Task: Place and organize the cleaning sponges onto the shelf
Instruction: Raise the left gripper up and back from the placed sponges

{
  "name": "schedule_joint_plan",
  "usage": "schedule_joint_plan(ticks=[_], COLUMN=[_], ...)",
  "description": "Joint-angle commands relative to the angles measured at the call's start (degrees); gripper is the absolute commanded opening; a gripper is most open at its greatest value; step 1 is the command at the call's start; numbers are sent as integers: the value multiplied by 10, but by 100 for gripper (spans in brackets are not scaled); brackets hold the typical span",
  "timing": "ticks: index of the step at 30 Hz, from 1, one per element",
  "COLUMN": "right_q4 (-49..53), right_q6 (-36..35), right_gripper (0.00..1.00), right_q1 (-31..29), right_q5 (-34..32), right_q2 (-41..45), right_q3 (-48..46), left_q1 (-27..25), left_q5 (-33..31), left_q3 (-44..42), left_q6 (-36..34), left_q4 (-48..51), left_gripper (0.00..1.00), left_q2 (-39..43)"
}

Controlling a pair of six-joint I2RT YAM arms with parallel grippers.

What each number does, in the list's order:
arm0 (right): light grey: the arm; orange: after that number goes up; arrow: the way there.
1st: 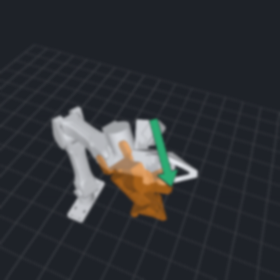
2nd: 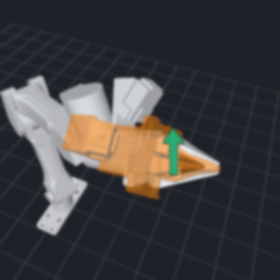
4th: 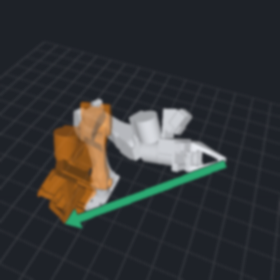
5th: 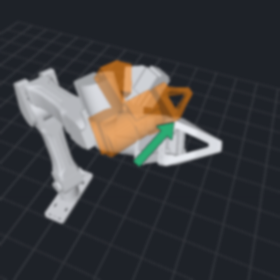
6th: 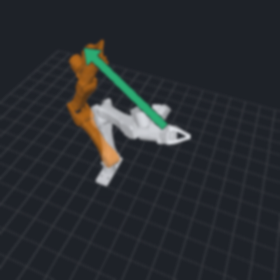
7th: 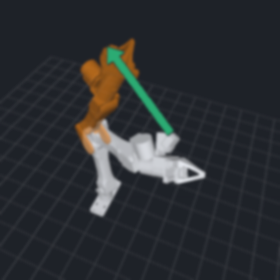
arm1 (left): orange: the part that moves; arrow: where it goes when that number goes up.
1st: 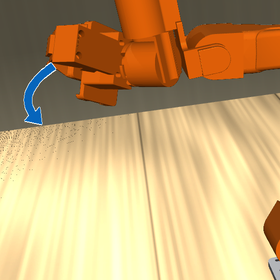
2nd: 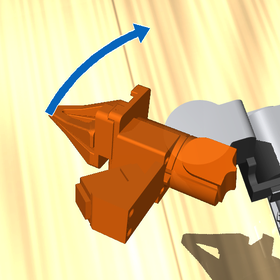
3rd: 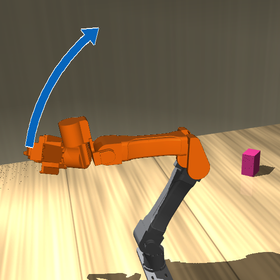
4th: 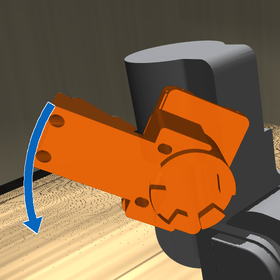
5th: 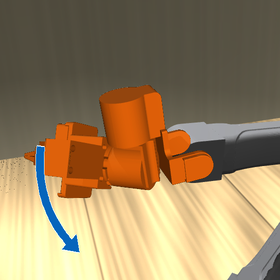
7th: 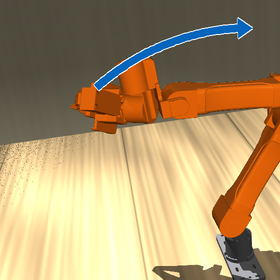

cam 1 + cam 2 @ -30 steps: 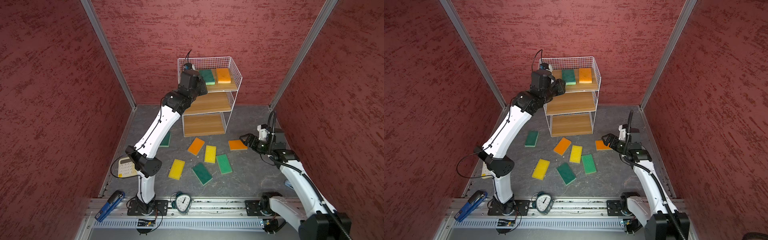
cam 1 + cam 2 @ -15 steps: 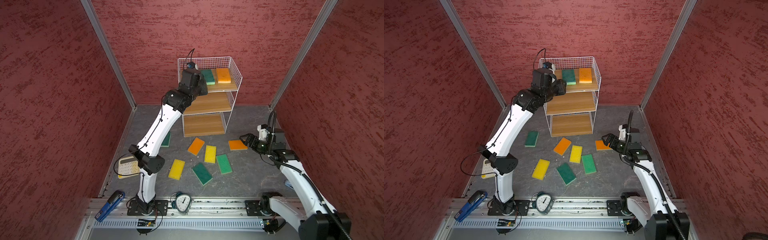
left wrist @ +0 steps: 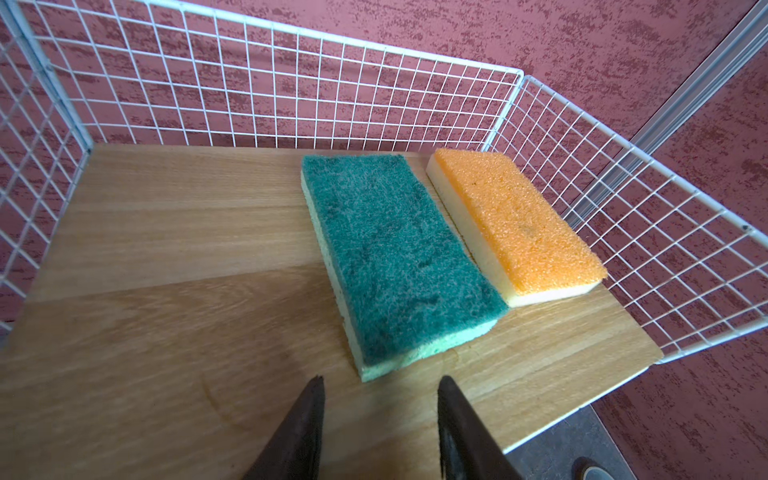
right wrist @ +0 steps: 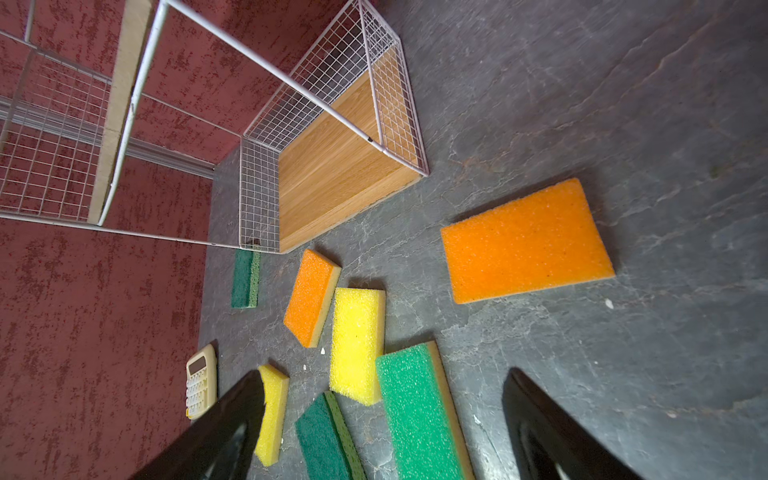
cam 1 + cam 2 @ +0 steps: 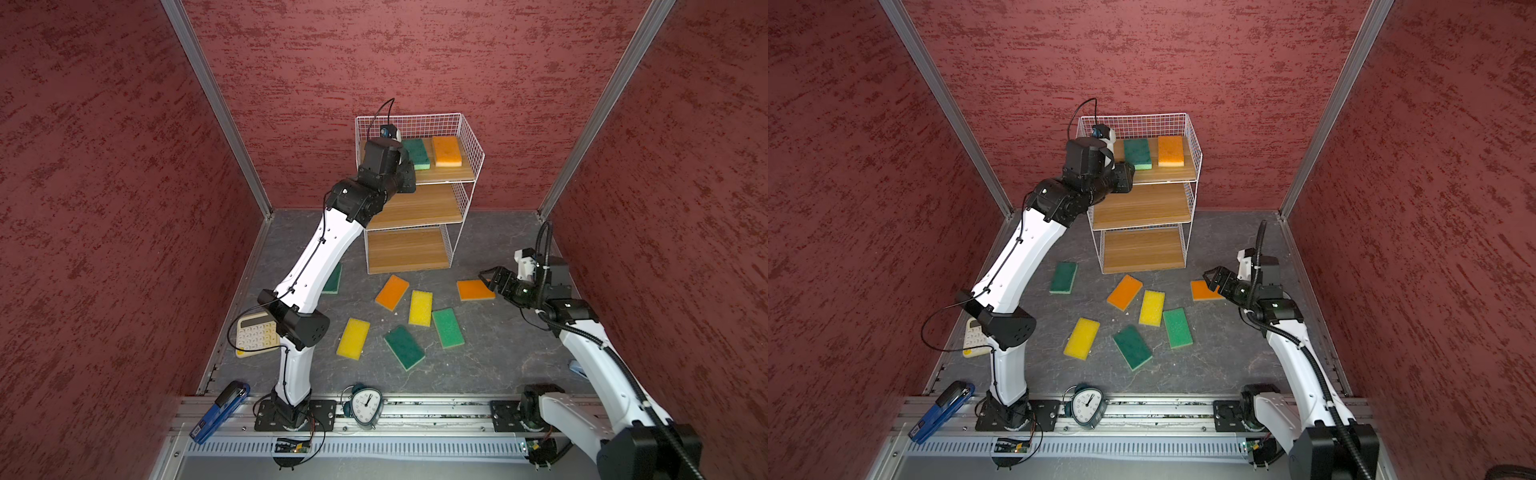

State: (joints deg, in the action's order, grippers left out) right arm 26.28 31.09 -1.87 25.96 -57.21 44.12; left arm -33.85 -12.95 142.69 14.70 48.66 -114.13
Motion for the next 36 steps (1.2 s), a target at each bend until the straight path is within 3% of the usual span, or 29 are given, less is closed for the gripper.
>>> schedule_joint_plan(ticks=[1,36], right_q4=[-23,-14], right_q6=[1,-9], right_gripper=[91,91], right_q1=[1,1], right_q5=[9,2], right_q2=[-3,2], right_q3=[-8,-15], left_q1=[1,18], left_q5=[-20,-44], left_q3=[-8,12], left_q6=[-9,28], left_q4=[63,71], left_gripper=[46,44], left_q2=[-30,-54])
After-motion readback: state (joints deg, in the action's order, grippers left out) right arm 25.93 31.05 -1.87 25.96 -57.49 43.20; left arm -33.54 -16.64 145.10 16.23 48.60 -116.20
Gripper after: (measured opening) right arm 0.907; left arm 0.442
